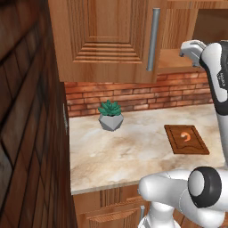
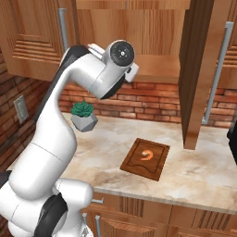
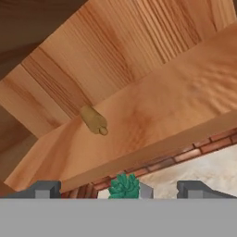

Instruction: Open the cabinet, retrieve the rolling pin, and place it next to the meat on the cutting board to prepare for tenderizing.

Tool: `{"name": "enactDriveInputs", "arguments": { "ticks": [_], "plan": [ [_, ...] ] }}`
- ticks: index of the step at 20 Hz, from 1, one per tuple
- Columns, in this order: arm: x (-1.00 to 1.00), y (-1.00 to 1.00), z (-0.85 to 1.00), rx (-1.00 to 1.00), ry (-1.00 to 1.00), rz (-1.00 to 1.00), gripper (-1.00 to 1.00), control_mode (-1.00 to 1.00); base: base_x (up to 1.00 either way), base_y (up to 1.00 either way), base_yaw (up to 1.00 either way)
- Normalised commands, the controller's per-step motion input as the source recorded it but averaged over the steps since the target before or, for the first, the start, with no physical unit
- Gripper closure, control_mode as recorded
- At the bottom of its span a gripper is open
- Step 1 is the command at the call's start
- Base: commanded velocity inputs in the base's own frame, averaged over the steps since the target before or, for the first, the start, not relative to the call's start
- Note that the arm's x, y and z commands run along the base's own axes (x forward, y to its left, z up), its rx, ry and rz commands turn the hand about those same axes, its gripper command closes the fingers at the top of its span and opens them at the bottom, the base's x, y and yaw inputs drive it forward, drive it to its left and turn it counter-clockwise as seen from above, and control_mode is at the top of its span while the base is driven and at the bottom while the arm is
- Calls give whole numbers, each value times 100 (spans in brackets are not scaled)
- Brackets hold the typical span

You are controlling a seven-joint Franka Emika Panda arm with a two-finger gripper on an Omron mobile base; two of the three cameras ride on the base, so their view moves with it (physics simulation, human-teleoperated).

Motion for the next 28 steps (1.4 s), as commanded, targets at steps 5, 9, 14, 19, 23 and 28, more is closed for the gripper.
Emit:
{"name": "enactDriveInputs", "arguments": {
  "ticks": [5, 9, 14, 19, 23, 28],
  "plan": [
    [13, 8, 0, 9, 0, 0, -100, -100, 0, 0, 0],
    [6, 19, 0, 4, 2, 0, -100, -100, 0, 0, 0],
    [6, 29, 0, 0, 7, 0, -100, -100, 0, 0, 0],
    [7, 25, 0, 1, 11, 0, -100, -100, 0, 0, 0],
    [20, 1, 0, 5, 9, 0, -100, -100, 0, 0, 0],
    [16, 0, 0, 8, 8, 0, -100, -100, 0, 0, 0]
  ]
}}
